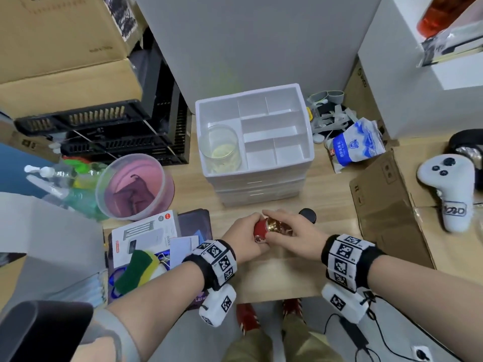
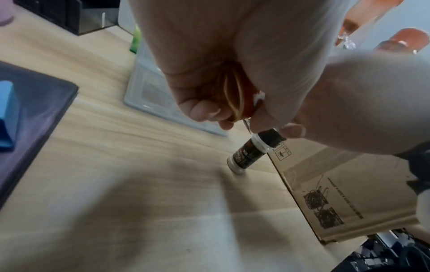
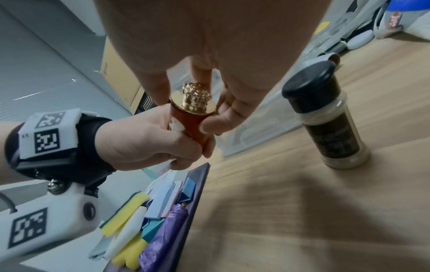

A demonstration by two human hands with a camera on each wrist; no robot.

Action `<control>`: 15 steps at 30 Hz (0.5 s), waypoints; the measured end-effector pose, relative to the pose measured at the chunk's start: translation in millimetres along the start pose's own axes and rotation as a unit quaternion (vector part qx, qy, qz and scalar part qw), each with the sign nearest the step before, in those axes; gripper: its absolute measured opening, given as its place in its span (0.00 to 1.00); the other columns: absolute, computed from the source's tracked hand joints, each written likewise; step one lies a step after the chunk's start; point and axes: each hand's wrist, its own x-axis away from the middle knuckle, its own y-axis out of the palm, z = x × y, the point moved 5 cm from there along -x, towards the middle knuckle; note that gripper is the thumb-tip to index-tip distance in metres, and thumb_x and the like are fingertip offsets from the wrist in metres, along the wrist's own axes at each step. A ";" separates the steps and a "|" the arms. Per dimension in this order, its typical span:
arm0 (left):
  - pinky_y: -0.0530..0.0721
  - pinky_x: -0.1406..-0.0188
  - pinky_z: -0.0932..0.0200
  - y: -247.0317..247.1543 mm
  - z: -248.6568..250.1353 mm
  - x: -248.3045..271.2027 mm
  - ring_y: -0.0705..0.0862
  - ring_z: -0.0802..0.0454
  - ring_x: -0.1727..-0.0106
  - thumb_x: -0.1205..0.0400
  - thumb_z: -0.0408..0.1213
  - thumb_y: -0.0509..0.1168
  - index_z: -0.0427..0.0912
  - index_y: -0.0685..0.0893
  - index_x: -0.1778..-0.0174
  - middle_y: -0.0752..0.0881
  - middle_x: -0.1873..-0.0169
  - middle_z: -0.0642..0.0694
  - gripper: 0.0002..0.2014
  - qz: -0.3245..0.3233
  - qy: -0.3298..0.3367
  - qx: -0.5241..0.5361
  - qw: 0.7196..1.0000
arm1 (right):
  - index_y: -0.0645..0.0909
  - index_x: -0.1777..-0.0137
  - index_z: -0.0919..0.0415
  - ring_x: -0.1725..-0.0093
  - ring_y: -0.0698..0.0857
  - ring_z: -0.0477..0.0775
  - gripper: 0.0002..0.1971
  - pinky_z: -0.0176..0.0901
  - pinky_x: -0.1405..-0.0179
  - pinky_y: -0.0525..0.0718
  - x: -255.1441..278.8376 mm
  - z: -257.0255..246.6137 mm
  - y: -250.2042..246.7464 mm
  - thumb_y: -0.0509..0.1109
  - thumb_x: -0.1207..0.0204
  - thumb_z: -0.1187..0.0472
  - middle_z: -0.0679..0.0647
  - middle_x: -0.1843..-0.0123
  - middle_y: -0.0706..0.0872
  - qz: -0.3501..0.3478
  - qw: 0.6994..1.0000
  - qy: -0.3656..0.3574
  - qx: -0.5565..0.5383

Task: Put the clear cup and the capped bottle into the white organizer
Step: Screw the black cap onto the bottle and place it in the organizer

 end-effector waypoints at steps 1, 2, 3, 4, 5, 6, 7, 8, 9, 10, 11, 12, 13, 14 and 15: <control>0.82 0.62 0.60 -2.5 2.8 0.4 0.86 0.48 0.58 0.33 0.38 0.75 0.42 0.82 0.46 0.87 0.57 0.46 0.20 0.003 0.000 -0.003 1.000 | 0.73 0.23 0.56 0.42 0.81 0.41 0.27 0.28 0.34 0.73 -0.1 -0.6 -2.2 0.72 0.22 0.56 0.50 0.38 0.80 0.006 1.000 0.006 -0.005; 0.81 0.64 0.61 -4.1 4.1 0.3 0.86 0.48 0.59 0.33 0.38 0.75 0.42 0.82 0.48 0.87 0.59 0.46 0.19 0.006 0.000 -0.003 1.000 | 0.72 0.23 0.56 0.44 0.80 0.39 0.26 0.23 0.37 0.72 -0.4 -0.4 -3.5 0.71 0.21 0.57 0.50 0.39 0.77 0.013 1.000 0.008 -0.006; 0.80 0.66 0.62 -6.0 5.1 0.2 0.85 0.48 0.61 0.34 0.38 0.75 0.42 0.82 0.50 0.86 0.60 0.47 0.18 0.011 0.001 -0.003 1.000 | 0.72 0.23 0.56 0.44 0.79 0.39 0.26 0.21 0.40 0.72 -0.4 -1.1 -4.0 0.70 0.20 0.57 0.51 0.39 0.76 0.018 1.000 0.007 -0.003; 0.79 0.67 0.64 -7.3 6.0 0.2 0.85 0.49 0.62 0.34 0.38 0.75 0.41 0.83 0.51 0.86 0.62 0.48 0.17 0.018 0.003 -0.004 1.000 | 0.73 0.23 0.56 0.45 0.79 0.40 0.26 0.22 0.40 0.72 -0.4 -1.9 -3.9 0.70 0.20 0.57 0.51 0.40 0.75 0.019 1.000 0.001 0.004; 0.78 0.69 0.67 -7.9 7.2 0.8 0.84 0.50 0.63 0.33 0.37 0.75 0.42 0.84 0.51 0.85 0.63 0.49 0.15 0.025 0.006 -0.008 1.000 | 0.73 0.23 0.56 0.44 0.78 0.43 0.25 0.25 0.39 0.73 -0.3 -2.7 -3.4 0.70 0.20 0.56 0.51 0.40 0.74 0.018 1.000 -0.008 0.016; 0.77 0.70 0.68 -8.2 9.2 1.6 0.84 0.51 0.64 0.32 0.36 0.75 0.42 0.84 0.51 0.85 0.64 0.49 0.14 0.032 0.010 -0.012 0.999 | 0.72 0.23 0.57 0.43 0.77 0.45 0.26 0.28 0.38 0.72 -0.4 -3.1 -2.3 0.69 0.20 0.55 0.51 0.40 0.74 0.016 0.999 -0.020 0.032; 0.76 0.70 0.69 -7.9 11.5 1.9 0.83 0.51 0.64 0.32 0.36 0.74 0.42 0.85 0.52 0.85 0.64 0.50 0.13 0.039 0.015 -0.018 0.999 | 0.72 0.23 0.57 0.42 0.77 0.45 0.26 0.31 0.36 0.72 -0.5 -2.4 -1.4 0.68 0.20 0.54 0.50 0.40 0.74 0.014 0.998 -0.031 0.048; 0.75 0.70 0.69 -7.0 12.8 2.2 0.83 0.52 0.64 0.31 0.35 0.74 0.42 0.85 0.52 0.85 0.64 0.50 0.13 0.044 0.019 -0.021 0.999 | 0.72 0.23 0.57 0.40 0.76 0.44 0.25 0.32 0.34 0.71 0.0 -0.8 0.1 0.68 0.19 0.54 0.50 0.40 0.74 0.013 0.998 -0.037 0.055; 0.75 0.69 0.69 -5.9 14.3 2.4 0.83 0.52 0.64 0.31 0.35 0.74 0.43 0.85 0.51 0.85 0.63 0.50 0.13 0.043 0.023 -0.021 0.999 | 0.72 0.23 0.57 0.39 0.77 0.45 0.25 0.33 0.34 0.72 0.9 0.4 1.4 0.68 0.19 0.53 0.51 0.39 0.75 0.015 0.998 -0.040 0.054; 0.76 0.68 0.69 -4.6 15.8 2.2 0.83 0.52 0.64 0.31 0.35 0.73 0.42 0.86 0.50 0.86 0.62 0.50 0.13 0.038 0.026 -0.020 0.999 | 0.73 0.23 0.57 0.39 0.77 0.45 0.25 0.32 0.34 0.72 2.3 2.5 2.1 0.68 0.19 0.53 0.51 0.38 0.76 0.019 0.998 -0.039 0.045; 0.77 0.67 0.68 -3.6 16.8 1.9 0.84 0.52 0.63 0.31 0.35 0.73 0.42 0.86 0.50 0.87 0.62 0.49 0.13 0.033 0.028 -0.021 0.999 | 0.73 0.23 0.56 0.39 0.78 0.45 0.25 0.30 0.36 0.72 3.7 4.5 3.2 0.68 0.19 0.54 0.51 0.38 0.77 0.024 0.999 -0.034 0.032; 0.79 0.66 0.66 -2.9 16.9 1.1 0.86 0.51 0.62 0.31 0.36 0.72 0.42 0.86 0.50 0.88 0.61 0.48 0.13 0.031 0.030 -0.021 0.999 | 0.73 0.23 0.56 0.39 0.78 0.44 0.25 0.28 0.39 0.73 4.4 7.1 4.3 0.68 0.19 0.54 0.51 0.38 0.78 0.029 0.999 -0.026 0.018; 0.80 0.65 0.64 -2.2 16.1 0.7 0.87 0.50 0.62 0.31 0.36 0.72 0.43 0.87 0.50 0.89 0.61 0.48 0.14 0.029 0.031 -0.019 0.999 | 0.73 0.23 0.55 0.39 0.78 0.44 0.25 0.27 0.40 0.73 4.9 9.1 5.8 0.68 0.19 0.55 0.51 0.37 0.78 0.031 0.999 -0.019 0.009; 0.81 0.65 0.64 -1.4 15.4 0.8 0.87 0.50 0.62 0.32 0.36 0.72 0.43 0.87 0.50 0.89 0.62 0.48 0.14 0.028 0.031 -0.014 0.999 | 0.72 0.23 0.55 0.39 0.79 0.45 0.25 0.28 0.40 0.74 5.1 10.8 7.4 0.68 0.19 0.55 0.51 0.38 0.79 0.034 0.999 -0.014 0.005; 0.81 0.65 0.65 -1.0 16.0 0.5 0.87 0.52 0.62 0.32 0.36 0.72 0.44 0.87 0.50 0.89 0.62 0.50 0.14 0.027 0.033 -0.011 0.999 | 0.72 0.23 0.54 0.40 0.79 0.47 0.25 0.31 0.38 0.75 5.1 11.9 8.1 0.68 0.19 0.54 0.52 0.38 0.79 0.036 0.999 -0.011 0.005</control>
